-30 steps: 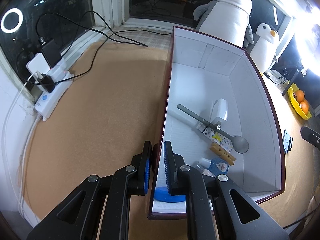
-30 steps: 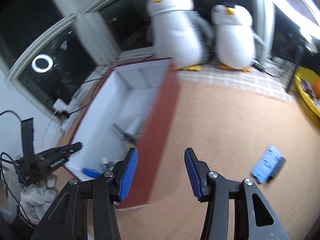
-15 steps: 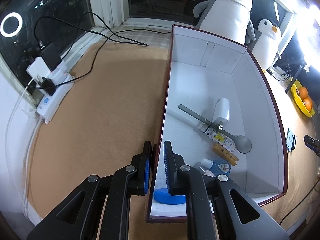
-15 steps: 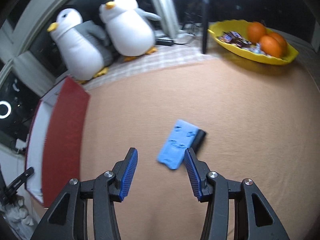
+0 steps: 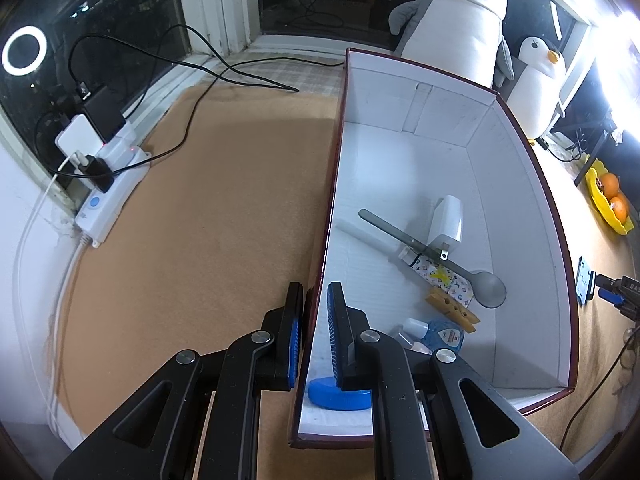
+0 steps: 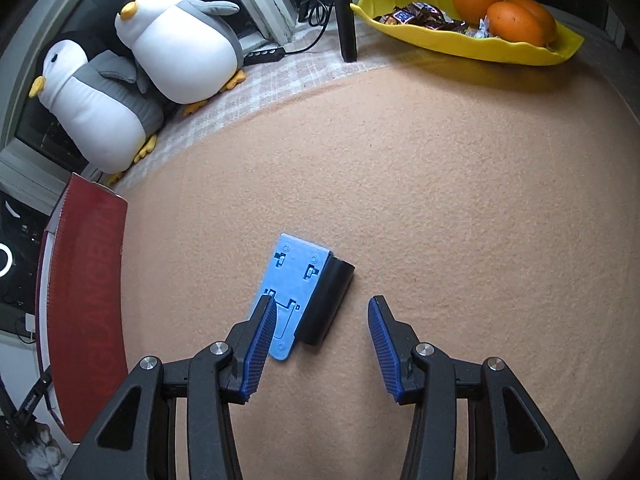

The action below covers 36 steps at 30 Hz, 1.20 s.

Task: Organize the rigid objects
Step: 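Move the right gripper back to the black cylinder by the phone stand, then grasp the black cylinder with the right gripper and lift it, then carry the black cylinder into the box and release it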

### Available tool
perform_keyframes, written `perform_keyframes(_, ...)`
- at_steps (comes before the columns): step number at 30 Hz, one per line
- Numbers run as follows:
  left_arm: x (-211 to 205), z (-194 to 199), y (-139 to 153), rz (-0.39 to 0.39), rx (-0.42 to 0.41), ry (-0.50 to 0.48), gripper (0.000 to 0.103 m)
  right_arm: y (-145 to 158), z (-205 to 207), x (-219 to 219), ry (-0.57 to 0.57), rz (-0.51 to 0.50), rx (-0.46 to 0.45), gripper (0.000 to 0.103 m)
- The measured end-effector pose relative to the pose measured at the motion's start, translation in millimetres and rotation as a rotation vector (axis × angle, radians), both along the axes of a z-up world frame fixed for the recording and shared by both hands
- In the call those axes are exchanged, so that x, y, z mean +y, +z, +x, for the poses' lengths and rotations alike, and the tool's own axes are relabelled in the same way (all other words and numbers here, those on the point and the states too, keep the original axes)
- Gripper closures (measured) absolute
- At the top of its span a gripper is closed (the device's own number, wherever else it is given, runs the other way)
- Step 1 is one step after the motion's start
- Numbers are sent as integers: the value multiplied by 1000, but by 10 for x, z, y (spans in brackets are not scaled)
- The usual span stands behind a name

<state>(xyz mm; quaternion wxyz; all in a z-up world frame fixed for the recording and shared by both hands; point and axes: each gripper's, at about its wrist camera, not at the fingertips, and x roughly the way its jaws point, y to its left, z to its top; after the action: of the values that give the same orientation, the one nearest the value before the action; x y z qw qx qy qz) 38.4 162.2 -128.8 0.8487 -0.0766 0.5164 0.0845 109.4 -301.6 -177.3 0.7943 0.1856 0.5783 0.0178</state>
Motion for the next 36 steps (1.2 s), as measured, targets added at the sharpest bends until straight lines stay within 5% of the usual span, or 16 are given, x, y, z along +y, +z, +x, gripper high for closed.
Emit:
perform_keyframes(7,-1,0,0,-1,0,0,92,-105,75,69,35,-41,39,69)
perform_keyframes(14,8,4,-1,-2,-1,-1,92,-115,82,56,67,-103,56,88)
perform_keyframes(20,15,6,-4,-4,-3,-1,92,-60,15,48,80,-146,41,88)
perform_keyframes(36,52,-116,-6,-36,-20,-10,92,848,-150,908,259,-91,-162,88)
